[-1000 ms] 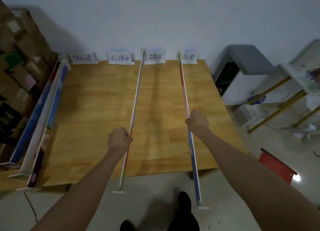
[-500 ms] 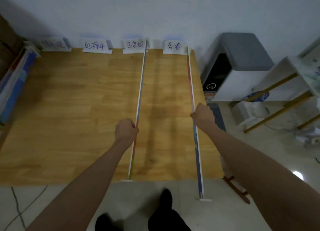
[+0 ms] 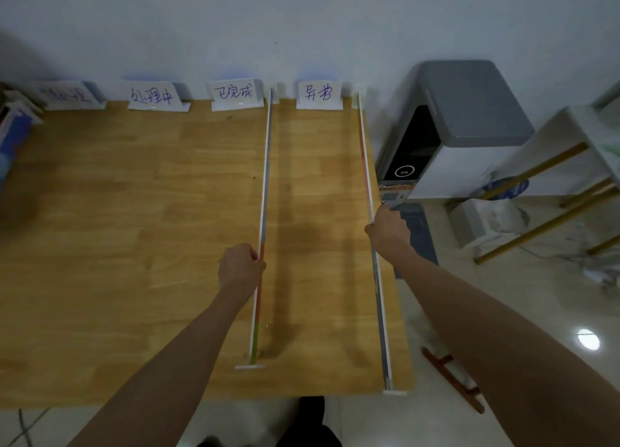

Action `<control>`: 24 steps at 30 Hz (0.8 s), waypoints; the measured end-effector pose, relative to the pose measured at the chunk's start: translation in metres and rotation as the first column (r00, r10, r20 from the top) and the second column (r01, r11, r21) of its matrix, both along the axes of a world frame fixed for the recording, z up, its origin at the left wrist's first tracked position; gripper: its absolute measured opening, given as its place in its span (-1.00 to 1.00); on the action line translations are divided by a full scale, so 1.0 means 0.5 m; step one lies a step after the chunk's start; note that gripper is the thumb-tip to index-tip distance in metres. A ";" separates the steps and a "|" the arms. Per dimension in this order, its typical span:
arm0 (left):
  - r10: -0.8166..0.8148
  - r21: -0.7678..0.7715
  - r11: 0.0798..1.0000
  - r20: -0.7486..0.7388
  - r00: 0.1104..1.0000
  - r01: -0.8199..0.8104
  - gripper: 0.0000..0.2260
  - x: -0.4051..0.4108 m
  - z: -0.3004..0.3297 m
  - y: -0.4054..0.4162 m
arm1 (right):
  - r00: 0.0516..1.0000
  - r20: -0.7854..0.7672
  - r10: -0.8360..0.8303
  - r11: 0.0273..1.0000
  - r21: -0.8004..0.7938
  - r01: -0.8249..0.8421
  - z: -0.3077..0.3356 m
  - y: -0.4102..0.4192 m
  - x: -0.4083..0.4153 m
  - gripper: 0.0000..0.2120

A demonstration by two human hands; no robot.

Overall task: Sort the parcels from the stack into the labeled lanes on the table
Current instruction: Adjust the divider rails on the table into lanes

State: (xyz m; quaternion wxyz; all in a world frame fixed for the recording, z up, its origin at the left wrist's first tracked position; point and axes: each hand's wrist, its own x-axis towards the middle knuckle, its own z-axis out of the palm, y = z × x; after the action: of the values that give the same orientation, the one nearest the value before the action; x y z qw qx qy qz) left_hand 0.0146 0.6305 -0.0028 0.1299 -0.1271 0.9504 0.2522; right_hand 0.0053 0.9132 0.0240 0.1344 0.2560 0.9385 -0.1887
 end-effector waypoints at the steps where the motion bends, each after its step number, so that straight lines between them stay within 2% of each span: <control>1: -0.002 -0.003 1.000 -0.001 1.000 0.002 -0.93 -0.003 -0.003 0.006 | 1.000 0.001 -0.003 1.000 -0.004 0.004 -0.005 0.003 -0.007 -0.73; 24: 0.032 -0.019 0.999 0.017 0.999 -0.032 -0.90 -0.012 -0.023 0.032 | 0.999 0.028 -0.035 0.999 -0.022 0.035 -0.064 0.026 -0.062 -0.84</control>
State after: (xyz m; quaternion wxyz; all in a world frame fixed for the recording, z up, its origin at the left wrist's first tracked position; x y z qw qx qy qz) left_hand 0.0084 0.6465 -0.0145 0.1330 -0.1456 0.9495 0.2442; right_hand -0.0260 0.9263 -0.0082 0.1470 0.2733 0.9297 -0.1981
